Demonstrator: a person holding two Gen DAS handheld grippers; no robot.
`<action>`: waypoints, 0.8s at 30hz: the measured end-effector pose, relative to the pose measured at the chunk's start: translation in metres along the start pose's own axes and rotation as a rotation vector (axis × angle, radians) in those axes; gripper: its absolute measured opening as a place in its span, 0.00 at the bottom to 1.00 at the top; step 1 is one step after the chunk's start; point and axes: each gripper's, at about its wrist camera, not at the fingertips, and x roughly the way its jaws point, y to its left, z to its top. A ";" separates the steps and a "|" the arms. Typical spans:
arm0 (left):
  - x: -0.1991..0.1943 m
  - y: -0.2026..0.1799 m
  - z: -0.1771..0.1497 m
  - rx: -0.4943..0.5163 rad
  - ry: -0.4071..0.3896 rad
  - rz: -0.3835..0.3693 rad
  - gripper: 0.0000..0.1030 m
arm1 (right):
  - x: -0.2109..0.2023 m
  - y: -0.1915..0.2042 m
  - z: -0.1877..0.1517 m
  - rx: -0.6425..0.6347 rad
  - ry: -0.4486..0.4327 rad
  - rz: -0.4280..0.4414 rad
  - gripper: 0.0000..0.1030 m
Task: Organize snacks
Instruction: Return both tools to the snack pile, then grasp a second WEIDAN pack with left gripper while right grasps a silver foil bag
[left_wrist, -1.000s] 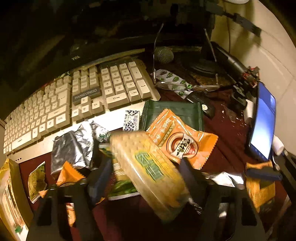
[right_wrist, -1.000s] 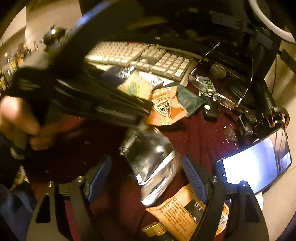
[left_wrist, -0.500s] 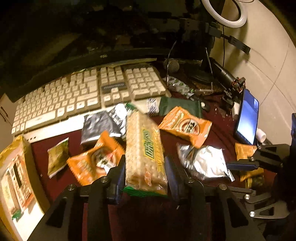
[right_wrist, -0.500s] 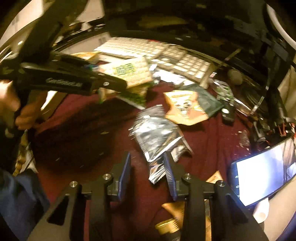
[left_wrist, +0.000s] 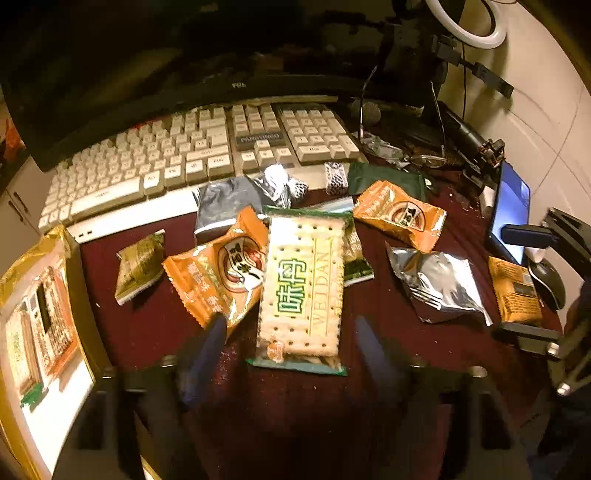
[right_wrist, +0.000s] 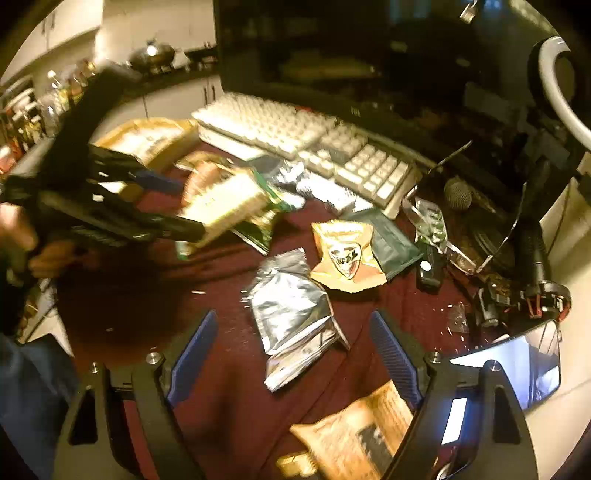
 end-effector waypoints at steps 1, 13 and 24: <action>0.001 -0.001 0.001 0.004 -0.001 0.001 0.75 | 0.005 0.000 0.001 -0.003 0.011 0.000 0.82; 0.023 -0.013 0.011 0.036 -0.013 0.064 0.48 | 0.027 0.003 0.001 0.038 0.052 0.037 0.56; -0.015 -0.010 0.006 -0.019 -0.102 -0.024 0.48 | -0.023 -0.003 0.006 0.207 -0.133 0.086 0.56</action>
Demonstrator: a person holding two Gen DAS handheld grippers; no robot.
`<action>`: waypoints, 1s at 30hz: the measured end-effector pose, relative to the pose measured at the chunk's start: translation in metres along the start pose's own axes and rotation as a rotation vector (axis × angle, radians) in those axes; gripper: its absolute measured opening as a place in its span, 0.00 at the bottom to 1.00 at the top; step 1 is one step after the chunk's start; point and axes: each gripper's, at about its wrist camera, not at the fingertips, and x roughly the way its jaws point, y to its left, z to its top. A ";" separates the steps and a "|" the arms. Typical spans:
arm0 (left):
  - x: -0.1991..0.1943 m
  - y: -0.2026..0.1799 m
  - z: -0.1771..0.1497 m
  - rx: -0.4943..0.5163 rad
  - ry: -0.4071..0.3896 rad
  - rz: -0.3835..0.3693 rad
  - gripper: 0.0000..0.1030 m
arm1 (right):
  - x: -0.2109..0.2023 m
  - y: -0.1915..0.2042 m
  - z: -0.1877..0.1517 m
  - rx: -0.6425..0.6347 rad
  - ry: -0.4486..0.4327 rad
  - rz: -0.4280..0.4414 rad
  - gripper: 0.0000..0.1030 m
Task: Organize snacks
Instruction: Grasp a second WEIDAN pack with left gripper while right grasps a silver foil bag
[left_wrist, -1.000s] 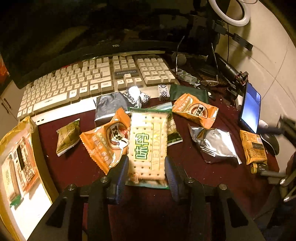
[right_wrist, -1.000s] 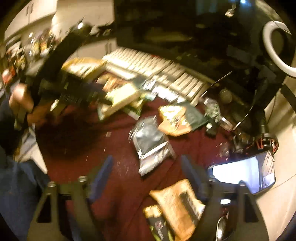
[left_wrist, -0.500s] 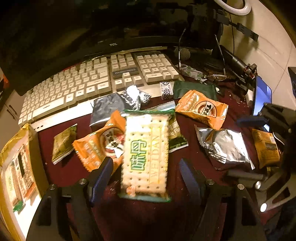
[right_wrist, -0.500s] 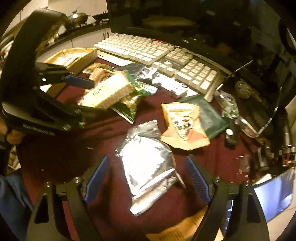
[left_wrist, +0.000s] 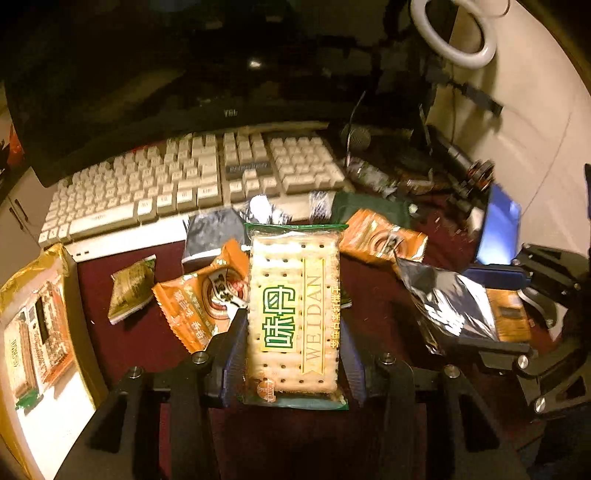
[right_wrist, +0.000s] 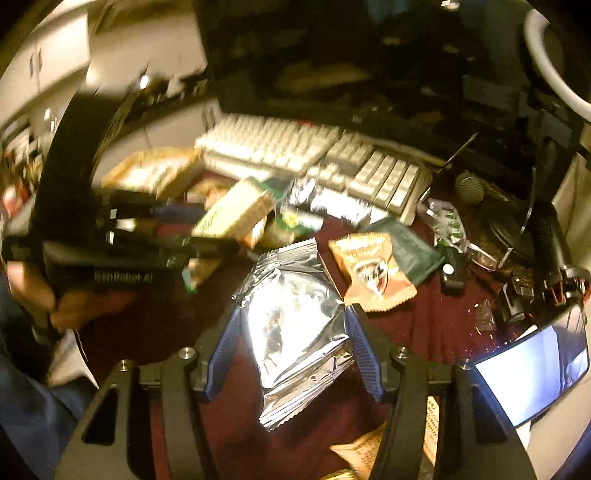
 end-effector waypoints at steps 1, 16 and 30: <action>-0.004 0.000 0.000 -0.004 -0.010 -0.002 0.48 | -0.002 -0.003 0.002 0.035 -0.022 -0.001 0.56; -0.021 0.024 -0.006 -0.133 -0.070 -0.010 0.48 | 0.018 -0.006 0.011 0.280 -0.082 -0.061 0.56; -0.038 0.045 -0.008 -0.162 -0.098 0.009 0.48 | 0.019 0.005 0.025 0.268 -0.106 -0.035 0.56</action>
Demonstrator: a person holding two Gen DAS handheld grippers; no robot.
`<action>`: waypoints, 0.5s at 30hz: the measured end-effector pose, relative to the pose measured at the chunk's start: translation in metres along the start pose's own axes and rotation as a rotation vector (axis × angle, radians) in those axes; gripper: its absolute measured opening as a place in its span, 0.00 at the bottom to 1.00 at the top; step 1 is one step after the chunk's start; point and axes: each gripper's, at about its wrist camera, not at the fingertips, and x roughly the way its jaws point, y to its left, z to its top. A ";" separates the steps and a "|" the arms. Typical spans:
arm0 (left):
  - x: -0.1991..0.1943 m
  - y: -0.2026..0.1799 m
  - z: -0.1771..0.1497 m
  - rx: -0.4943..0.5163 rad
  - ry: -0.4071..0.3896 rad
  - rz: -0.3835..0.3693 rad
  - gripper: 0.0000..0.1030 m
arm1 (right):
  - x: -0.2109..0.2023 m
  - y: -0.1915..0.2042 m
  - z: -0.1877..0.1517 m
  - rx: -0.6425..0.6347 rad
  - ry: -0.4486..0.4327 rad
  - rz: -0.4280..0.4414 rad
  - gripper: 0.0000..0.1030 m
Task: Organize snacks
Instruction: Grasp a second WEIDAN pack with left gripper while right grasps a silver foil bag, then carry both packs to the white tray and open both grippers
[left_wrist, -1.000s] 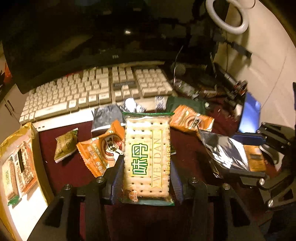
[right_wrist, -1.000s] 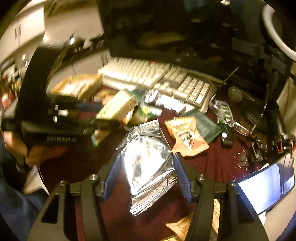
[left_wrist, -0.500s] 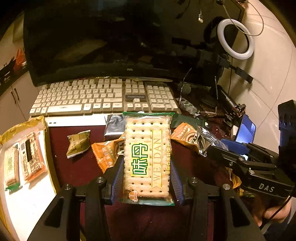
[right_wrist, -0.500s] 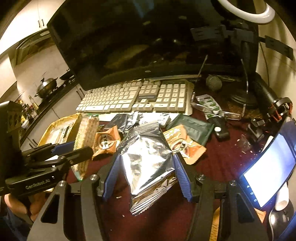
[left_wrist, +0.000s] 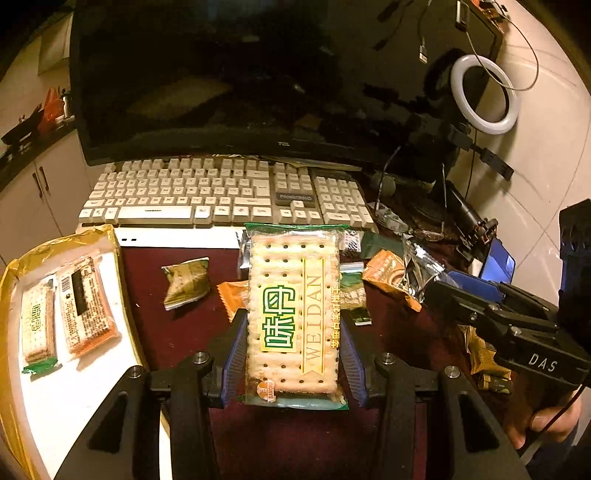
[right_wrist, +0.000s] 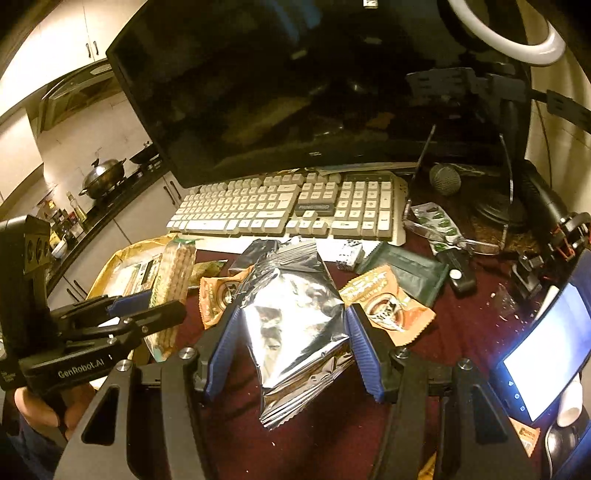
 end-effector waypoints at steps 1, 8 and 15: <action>-0.001 0.002 0.001 -0.003 -0.004 0.003 0.48 | 0.000 0.001 0.000 -0.001 0.002 0.003 0.56; -0.007 0.011 0.000 -0.025 -0.021 0.000 0.48 | -0.004 0.008 0.003 -0.017 0.000 0.007 0.56; -0.023 0.029 -0.003 -0.058 -0.046 0.014 0.48 | -0.003 0.028 0.005 -0.062 0.002 0.028 0.56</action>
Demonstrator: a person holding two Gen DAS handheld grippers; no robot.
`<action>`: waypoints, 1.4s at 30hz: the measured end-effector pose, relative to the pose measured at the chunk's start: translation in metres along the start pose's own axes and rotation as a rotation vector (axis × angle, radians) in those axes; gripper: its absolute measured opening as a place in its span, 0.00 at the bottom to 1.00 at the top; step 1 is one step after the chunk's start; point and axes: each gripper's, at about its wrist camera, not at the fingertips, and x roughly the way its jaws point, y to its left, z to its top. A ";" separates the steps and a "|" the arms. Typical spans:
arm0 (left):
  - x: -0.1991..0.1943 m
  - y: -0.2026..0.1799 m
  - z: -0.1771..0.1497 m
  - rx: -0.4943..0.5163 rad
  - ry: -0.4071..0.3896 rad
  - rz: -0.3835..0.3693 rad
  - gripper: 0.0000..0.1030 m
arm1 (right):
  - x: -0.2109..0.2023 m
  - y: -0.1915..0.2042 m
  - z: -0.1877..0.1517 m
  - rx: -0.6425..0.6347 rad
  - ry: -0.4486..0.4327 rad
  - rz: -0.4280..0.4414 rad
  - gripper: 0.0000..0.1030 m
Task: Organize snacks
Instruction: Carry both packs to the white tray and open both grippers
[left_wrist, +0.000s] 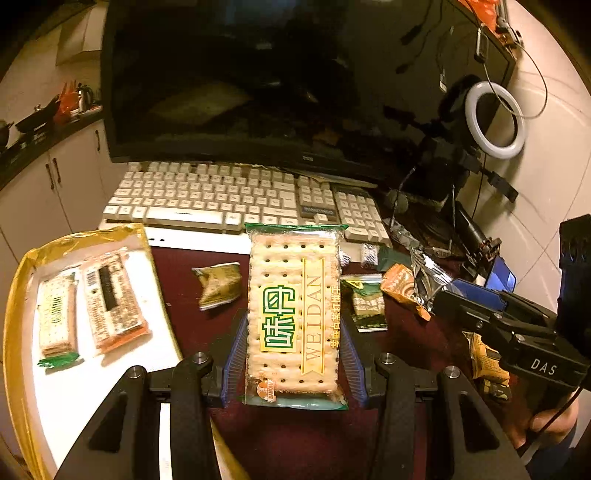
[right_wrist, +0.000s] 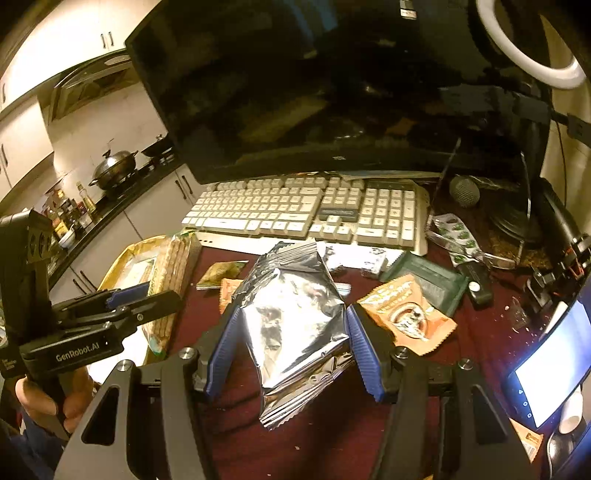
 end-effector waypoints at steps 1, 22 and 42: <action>-0.002 0.002 0.000 -0.004 -0.002 0.002 0.48 | 0.000 0.003 0.000 -0.005 0.001 0.002 0.56; -0.046 0.108 -0.029 -0.167 -0.006 0.196 0.48 | 0.032 0.118 -0.006 -0.222 0.116 0.211 0.56; -0.046 0.147 -0.057 -0.194 0.099 0.325 0.48 | 0.098 0.187 -0.013 -0.315 0.224 0.277 0.56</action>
